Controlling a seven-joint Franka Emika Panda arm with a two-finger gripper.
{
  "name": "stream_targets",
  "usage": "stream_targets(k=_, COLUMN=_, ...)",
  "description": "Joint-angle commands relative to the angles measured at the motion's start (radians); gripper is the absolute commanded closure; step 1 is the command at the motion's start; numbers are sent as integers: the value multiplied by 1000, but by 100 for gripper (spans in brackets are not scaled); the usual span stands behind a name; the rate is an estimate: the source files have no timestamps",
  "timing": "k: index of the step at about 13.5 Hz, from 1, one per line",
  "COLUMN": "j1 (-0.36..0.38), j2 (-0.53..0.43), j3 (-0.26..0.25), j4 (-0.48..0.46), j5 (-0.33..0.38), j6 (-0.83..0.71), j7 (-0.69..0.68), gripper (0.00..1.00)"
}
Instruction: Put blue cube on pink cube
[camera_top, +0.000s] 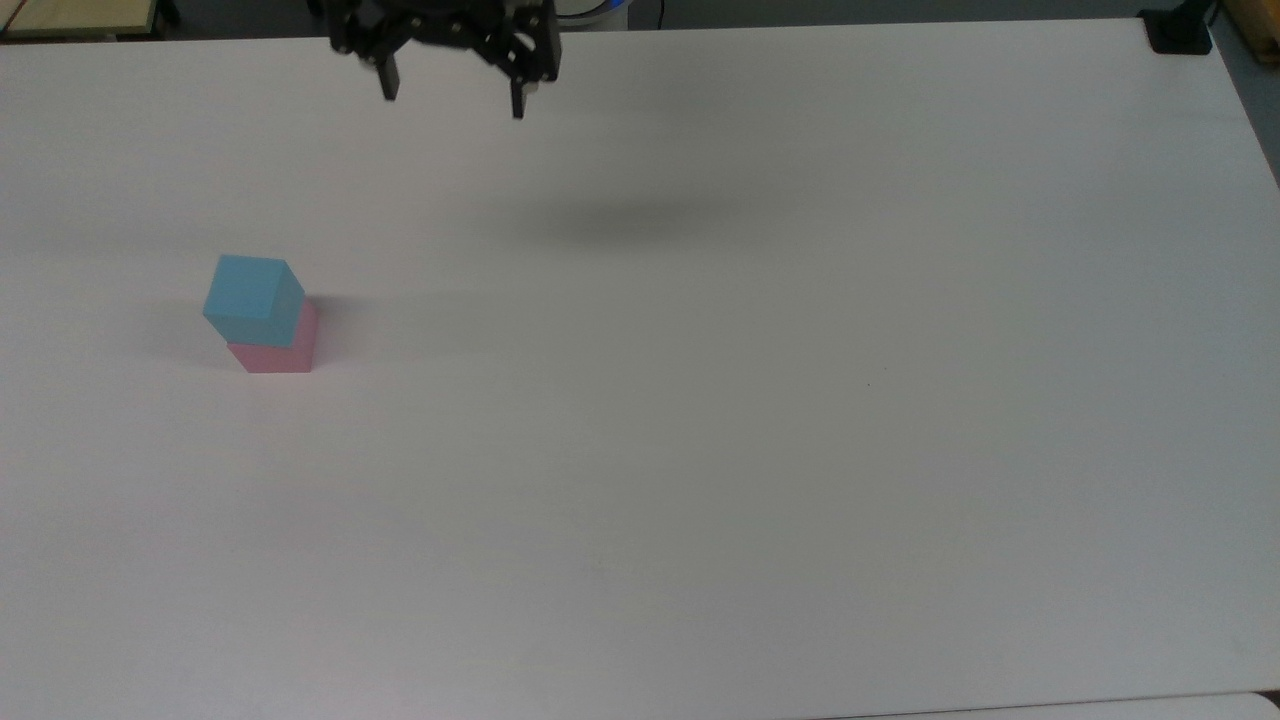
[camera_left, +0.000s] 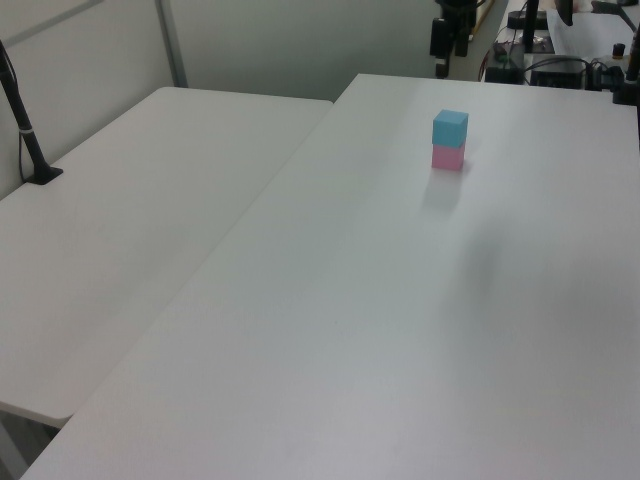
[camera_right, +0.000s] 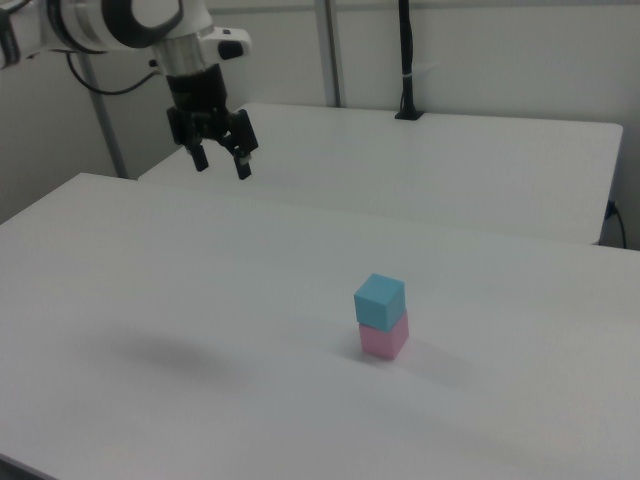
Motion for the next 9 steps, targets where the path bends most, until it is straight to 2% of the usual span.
stream_targets(k=1, j1=49, j2=-149, j3=-5, j4=-161, j5=-5, j6=0, j7=21, gripper=0)
stream_targets(k=5, j1=68, j2=-163, j3=-10, j4=-152, j5=-1, j6=-54, j7=21, gripper=0)
stream_targets(k=7, j1=104, j2=-167, j3=-36, j4=-152, j5=1, j6=-66, j7=20, gripper=0)
stream_targets(k=9, j1=104, j2=-164, j3=-39, j4=-150, j5=7, j6=-66, j7=9, gripper=0)
